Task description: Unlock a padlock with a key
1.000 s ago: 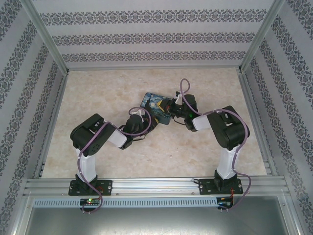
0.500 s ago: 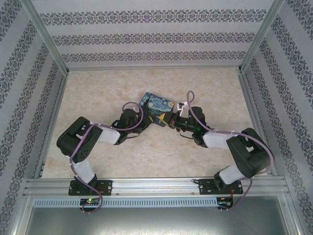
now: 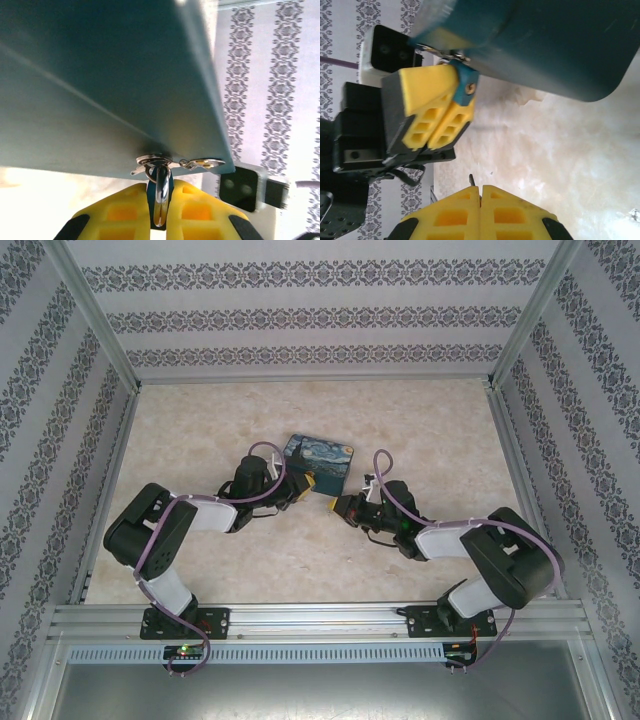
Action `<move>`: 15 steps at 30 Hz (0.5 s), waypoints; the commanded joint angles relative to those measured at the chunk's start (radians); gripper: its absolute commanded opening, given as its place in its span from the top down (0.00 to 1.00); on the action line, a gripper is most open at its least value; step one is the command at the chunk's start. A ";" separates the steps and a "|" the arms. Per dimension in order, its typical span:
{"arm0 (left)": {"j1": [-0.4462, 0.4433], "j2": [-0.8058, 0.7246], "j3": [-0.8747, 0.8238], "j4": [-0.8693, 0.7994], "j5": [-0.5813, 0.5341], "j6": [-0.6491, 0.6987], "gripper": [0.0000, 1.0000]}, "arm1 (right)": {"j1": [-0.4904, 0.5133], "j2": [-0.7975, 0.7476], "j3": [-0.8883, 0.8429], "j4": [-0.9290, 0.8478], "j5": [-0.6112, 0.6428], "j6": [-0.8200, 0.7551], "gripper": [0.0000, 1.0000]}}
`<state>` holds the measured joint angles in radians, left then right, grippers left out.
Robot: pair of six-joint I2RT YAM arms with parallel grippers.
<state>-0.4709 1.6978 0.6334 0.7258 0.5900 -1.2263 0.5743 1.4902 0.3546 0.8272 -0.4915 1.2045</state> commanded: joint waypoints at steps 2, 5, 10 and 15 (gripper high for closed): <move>0.006 0.009 -0.015 0.179 0.067 -0.097 1.00 | 0.009 0.014 -0.036 0.076 0.046 0.021 1.00; 0.005 0.017 -0.030 0.228 0.057 -0.144 1.00 | 0.007 0.017 -0.036 0.082 0.067 0.055 1.00; 0.004 0.014 -0.058 0.255 0.009 -0.197 1.00 | 0.014 0.012 -0.041 0.114 0.112 0.154 1.00; 0.001 -0.009 -0.072 0.242 -0.028 -0.215 1.00 | 0.043 -0.001 -0.038 0.121 0.184 0.244 1.00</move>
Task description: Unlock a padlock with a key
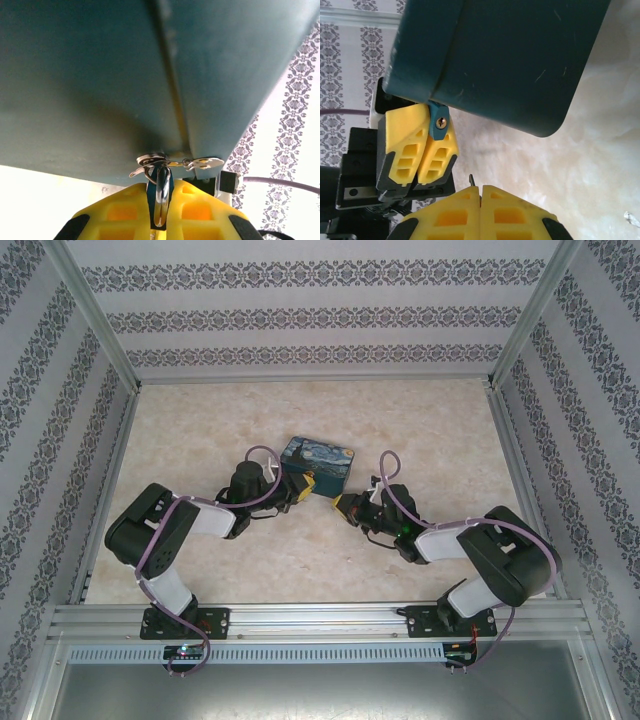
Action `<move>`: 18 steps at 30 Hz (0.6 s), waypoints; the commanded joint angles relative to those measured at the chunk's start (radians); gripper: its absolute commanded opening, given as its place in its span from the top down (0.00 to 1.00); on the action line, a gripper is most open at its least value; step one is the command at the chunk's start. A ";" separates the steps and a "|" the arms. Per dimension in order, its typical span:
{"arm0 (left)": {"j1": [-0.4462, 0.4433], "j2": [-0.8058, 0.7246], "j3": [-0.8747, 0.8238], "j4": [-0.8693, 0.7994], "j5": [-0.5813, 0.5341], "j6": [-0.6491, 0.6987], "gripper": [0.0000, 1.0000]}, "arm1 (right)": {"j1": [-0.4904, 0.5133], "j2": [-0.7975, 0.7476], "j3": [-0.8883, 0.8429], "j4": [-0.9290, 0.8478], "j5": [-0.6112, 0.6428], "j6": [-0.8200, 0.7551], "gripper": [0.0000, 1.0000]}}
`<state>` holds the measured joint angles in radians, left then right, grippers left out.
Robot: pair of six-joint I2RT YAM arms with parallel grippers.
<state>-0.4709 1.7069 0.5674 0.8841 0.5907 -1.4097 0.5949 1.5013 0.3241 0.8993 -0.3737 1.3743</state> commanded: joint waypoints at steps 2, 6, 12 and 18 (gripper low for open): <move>-0.001 -0.029 -0.010 0.074 -0.040 -0.037 1.00 | 0.037 -0.016 0.002 0.046 0.084 0.085 1.00; -0.001 -0.047 -0.012 0.054 -0.055 -0.046 1.00 | 0.060 -0.017 0.013 0.035 0.127 0.096 1.00; -0.004 -0.054 -0.020 0.053 -0.069 -0.056 1.00 | 0.068 0.003 0.053 0.039 0.152 0.111 1.00; -0.009 -0.050 -0.018 0.059 -0.069 -0.057 1.00 | 0.074 0.030 0.083 0.039 0.155 0.113 1.00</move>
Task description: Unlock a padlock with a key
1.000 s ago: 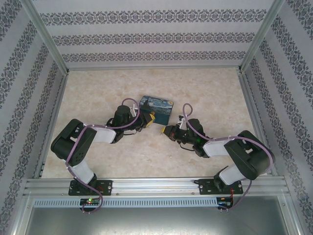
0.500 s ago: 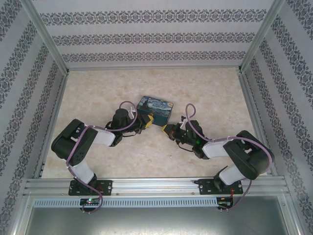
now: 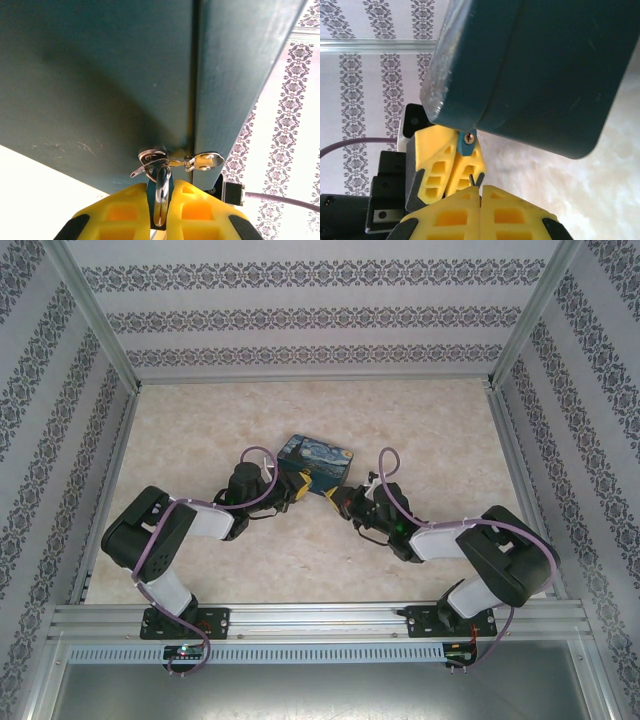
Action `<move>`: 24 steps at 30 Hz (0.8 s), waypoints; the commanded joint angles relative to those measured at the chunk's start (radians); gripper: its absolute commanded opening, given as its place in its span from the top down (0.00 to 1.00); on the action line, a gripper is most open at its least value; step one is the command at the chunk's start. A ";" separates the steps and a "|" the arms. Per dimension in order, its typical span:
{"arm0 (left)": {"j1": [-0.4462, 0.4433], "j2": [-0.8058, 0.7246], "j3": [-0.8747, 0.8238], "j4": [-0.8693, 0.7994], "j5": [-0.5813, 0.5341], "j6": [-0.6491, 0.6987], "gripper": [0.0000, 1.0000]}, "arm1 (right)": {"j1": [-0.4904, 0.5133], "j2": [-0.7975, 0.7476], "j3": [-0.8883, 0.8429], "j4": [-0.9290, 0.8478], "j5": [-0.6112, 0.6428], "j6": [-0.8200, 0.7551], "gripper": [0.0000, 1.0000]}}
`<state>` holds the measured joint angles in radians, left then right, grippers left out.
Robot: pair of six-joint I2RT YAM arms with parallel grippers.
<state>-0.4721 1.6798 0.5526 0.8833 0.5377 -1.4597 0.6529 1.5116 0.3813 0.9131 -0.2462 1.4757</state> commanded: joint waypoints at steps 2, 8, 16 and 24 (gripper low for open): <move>-0.009 -0.023 -0.001 0.059 -0.017 -0.006 1.00 | 0.018 0.030 0.035 0.026 0.027 0.012 1.00; -0.011 -0.026 0.004 0.060 -0.016 -0.005 1.00 | 0.024 0.060 0.048 0.034 0.031 0.016 1.00; -0.014 -0.029 0.005 0.058 -0.018 -0.004 1.00 | 0.026 0.085 0.069 0.040 0.031 0.017 1.00; -0.015 -0.031 0.007 0.058 -0.015 -0.006 1.00 | 0.025 0.108 0.080 0.044 0.031 0.018 1.00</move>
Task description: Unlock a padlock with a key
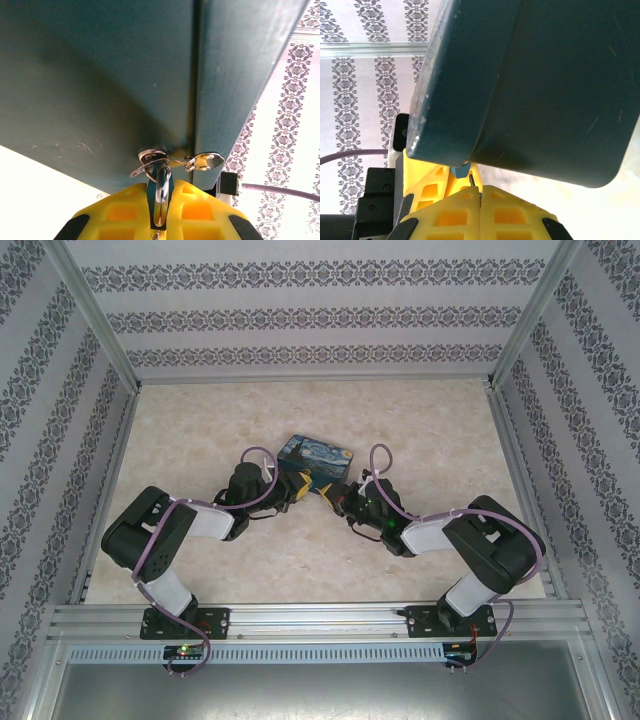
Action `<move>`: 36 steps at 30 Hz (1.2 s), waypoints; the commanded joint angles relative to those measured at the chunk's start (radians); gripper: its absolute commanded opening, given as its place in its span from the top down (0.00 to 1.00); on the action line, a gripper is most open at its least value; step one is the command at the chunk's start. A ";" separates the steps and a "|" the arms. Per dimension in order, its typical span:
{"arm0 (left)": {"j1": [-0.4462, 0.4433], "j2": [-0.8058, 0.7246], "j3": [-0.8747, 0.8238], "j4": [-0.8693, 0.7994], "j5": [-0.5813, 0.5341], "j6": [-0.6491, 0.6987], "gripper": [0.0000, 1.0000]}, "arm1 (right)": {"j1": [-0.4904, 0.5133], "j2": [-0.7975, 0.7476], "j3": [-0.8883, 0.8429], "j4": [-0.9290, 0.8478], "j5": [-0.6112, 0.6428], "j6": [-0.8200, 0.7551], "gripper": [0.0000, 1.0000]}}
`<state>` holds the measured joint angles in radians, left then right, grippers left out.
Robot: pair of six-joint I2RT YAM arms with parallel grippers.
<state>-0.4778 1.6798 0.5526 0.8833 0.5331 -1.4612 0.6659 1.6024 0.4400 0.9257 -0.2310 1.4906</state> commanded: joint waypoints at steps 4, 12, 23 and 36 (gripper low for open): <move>-0.010 -0.034 0.007 0.055 -0.010 -0.002 1.00 | 0.012 0.028 0.026 0.036 0.016 0.005 1.00; -0.020 -0.032 0.009 0.053 -0.015 -0.002 1.00 | 0.009 0.041 0.037 0.039 0.012 0.007 1.00; -0.028 -0.026 0.011 0.042 -0.024 0.011 1.00 | -0.002 0.025 0.030 0.038 0.006 0.006 1.00; -0.032 -0.029 0.011 0.039 -0.030 0.015 1.00 | -0.013 0.011 0.020 0.030 0.009 0.001 1.00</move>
<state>-0.4976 1.6791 0.5526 0.8829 0.5114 -1.4601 0.6628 1.6321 0.4599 0.9321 -0.2314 1.4940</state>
